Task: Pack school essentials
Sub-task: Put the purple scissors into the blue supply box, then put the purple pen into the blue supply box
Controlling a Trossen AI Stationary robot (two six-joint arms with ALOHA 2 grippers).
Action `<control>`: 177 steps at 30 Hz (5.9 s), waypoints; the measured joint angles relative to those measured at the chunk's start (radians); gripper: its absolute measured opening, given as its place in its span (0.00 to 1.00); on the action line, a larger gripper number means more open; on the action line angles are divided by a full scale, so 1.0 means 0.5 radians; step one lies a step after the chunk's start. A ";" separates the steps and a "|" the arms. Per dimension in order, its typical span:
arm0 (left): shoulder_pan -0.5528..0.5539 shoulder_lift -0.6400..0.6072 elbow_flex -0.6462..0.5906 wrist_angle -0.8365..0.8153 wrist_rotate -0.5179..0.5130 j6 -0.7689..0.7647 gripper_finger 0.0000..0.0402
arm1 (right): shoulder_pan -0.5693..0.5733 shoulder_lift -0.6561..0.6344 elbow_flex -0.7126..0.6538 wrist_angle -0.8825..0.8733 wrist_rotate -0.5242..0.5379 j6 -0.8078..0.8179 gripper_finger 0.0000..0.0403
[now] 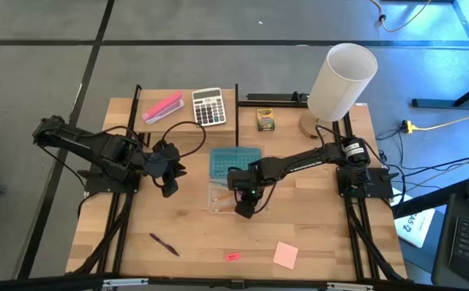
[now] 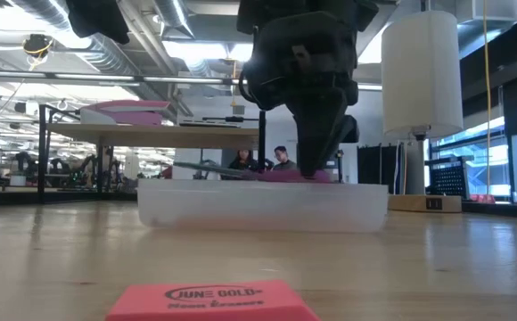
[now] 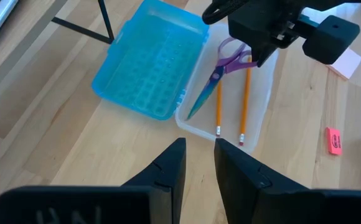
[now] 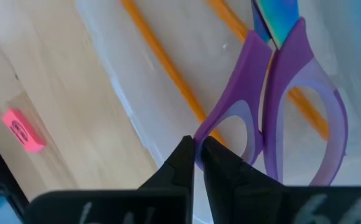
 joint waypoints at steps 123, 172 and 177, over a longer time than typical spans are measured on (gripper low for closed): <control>-0.001 0.000 0.002 -0.004 -0.001 0.001 0.19 | -0.172 0.176 0.662 0.063 0.245 -1.157 0.29; -0.721 0.201 -0.001 -0.180 0.331 -0.219 0.19 | -0.243 -1.285 -0.357 0.071 0.506 -0.748 0.29; -0.895 0.425 -0.001 -0.140 0.483 -0.112 0.19 | -0.246 -1.285 -0.357 0.090 0.508 -0.804 0.29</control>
